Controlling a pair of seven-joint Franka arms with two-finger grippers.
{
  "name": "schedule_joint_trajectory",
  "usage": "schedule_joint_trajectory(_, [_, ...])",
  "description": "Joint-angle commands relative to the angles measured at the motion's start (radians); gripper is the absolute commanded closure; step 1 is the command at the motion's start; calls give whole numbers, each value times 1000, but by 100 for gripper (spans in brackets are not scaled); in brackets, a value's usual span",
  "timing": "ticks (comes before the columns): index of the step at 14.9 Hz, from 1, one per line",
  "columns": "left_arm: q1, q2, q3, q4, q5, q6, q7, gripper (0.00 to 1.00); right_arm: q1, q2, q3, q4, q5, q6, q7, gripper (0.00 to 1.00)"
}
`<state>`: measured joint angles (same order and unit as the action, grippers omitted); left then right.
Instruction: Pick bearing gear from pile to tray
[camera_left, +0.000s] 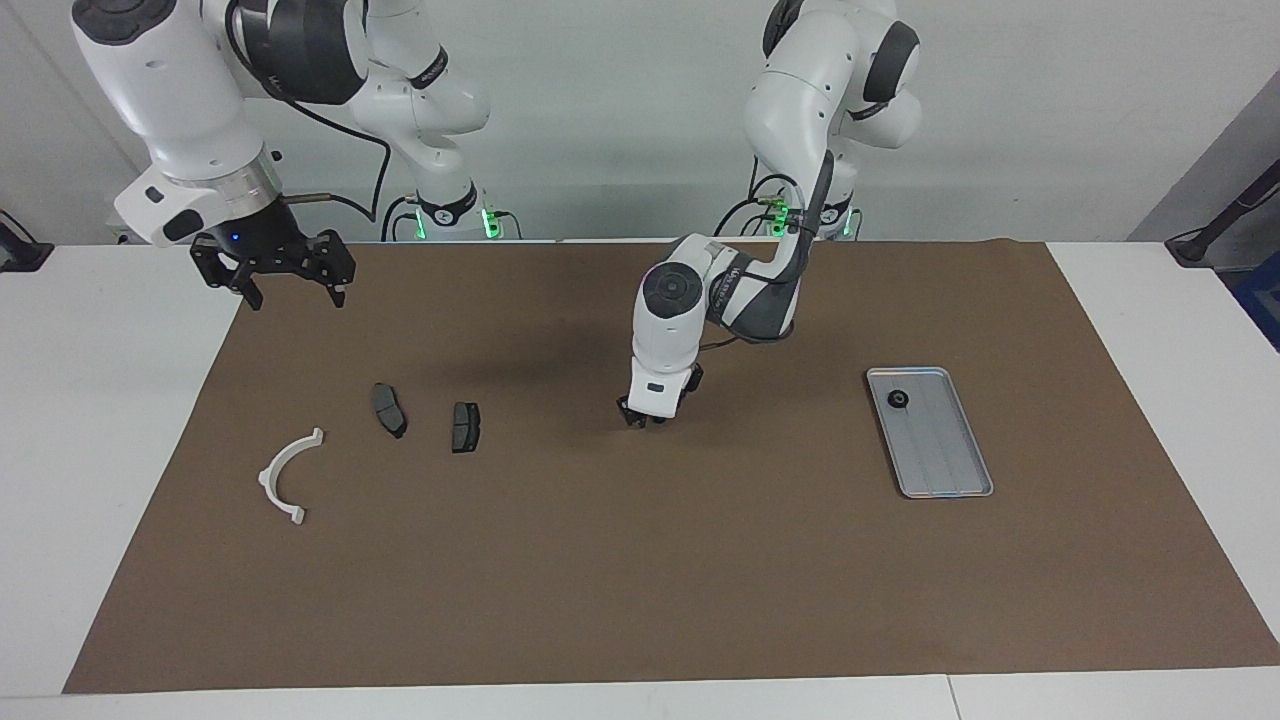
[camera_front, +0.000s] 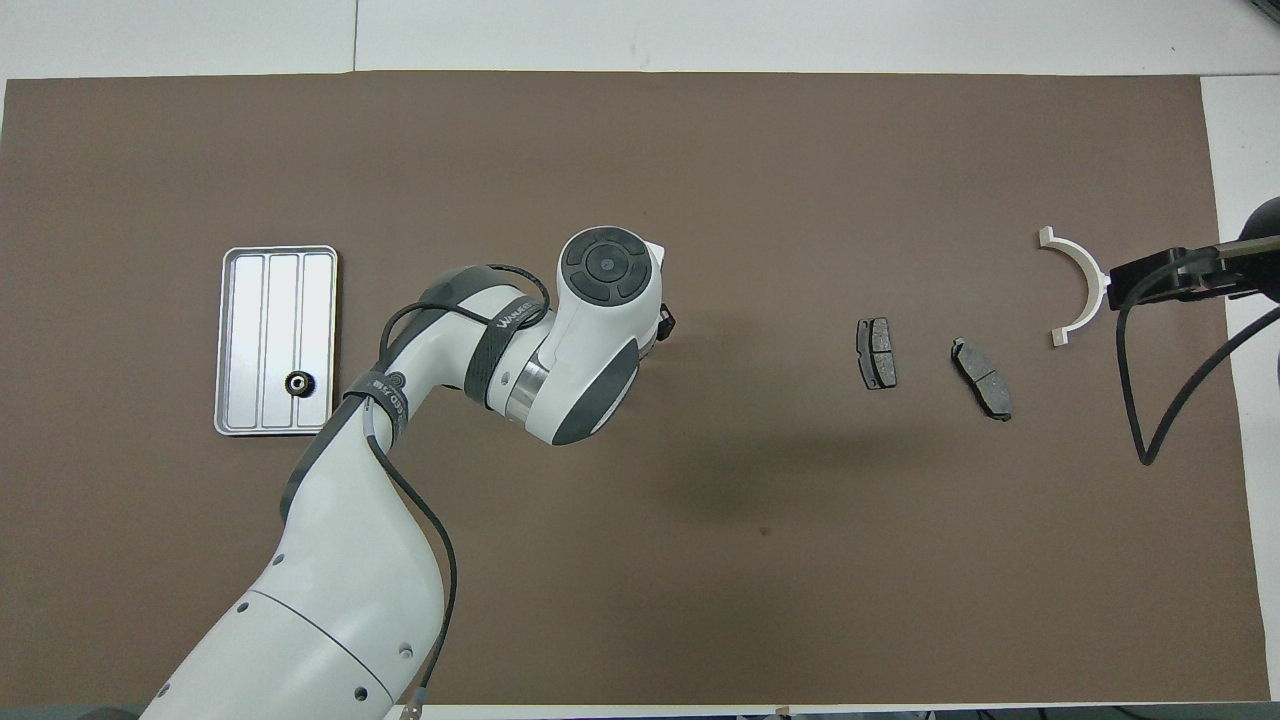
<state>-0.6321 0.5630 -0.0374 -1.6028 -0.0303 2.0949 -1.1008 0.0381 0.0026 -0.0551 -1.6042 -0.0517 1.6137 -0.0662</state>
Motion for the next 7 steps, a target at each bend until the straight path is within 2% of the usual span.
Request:
schedule_joint_trajectory(1, [2, 2, -2, -8, 17, 14, -10, 31, 0, -26, -8, -37, 18, 22, 6, 0])
schedule_joint_trajectory(7, [-6, 2, -4, -8, 13, 22, -16, 34, -9, -26, -8, -40, 18, 12, 5, 0])
